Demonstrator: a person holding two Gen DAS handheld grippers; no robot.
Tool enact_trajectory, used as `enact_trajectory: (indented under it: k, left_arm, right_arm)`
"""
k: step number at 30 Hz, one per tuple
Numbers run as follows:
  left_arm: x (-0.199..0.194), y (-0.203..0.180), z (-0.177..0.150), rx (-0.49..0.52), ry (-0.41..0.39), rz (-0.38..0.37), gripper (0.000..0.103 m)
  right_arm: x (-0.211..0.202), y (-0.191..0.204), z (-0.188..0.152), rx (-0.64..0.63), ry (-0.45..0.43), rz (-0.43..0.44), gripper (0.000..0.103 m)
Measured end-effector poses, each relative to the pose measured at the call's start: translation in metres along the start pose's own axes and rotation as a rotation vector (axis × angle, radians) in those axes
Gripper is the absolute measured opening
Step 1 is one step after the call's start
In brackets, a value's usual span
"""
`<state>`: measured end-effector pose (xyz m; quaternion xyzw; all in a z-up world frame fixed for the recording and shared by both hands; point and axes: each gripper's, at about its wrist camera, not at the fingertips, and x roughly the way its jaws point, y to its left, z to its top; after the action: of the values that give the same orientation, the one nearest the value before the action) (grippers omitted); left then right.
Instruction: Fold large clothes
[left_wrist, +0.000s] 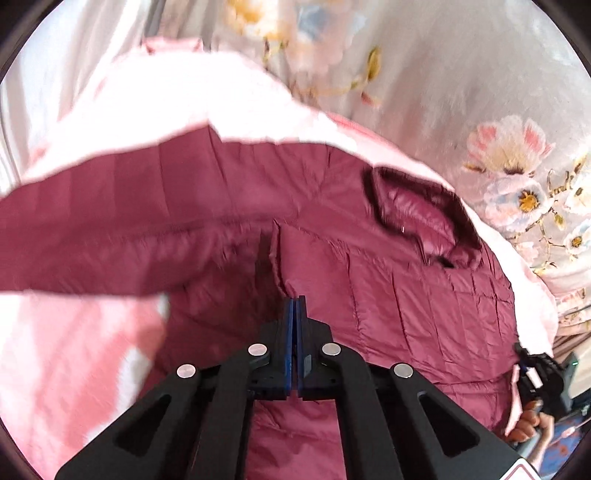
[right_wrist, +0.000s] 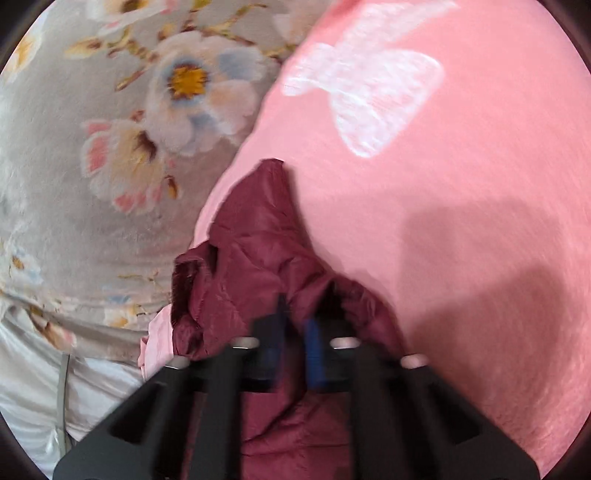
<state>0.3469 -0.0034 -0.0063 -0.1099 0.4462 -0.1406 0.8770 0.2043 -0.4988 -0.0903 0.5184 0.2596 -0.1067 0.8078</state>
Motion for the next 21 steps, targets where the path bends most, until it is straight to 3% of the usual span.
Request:
enact_trajectory:
  k: [4,9,11,15,21]
  left_arm:
    - [0.001,0.001,-0.007,0.057,-0.041,0.090,0.000]
    - [0.048,0.012,-0.035,0.073,0.068,0.144,0.000]
    - [0.052,0.010,-0.041,0.094,0.048,0.167,0.000]
    - [0.051,0.002,-0.046,0.156,0.032,0.248,0.006]
    - [0.013,0.012,-0.053,0.169,0.040,0.258,0.023]
  right_arm:
    - [-0.022,0.037,-0.016,-0.255,-0.084,-0.098,0.001]
    - [0.012,0.032,-0.033,-0.439,-0.025,-0.362,0.001]
    - [0.026,0.025,-0.041,-0.486,0.019,-0.435,0.002]
    - [0.026,0.031,-0.045,-0.532,0.000,-0.500,0.005]
    - [-0.024,0.056,-0.069,-0.620,-0.072,-0.504,0.015]
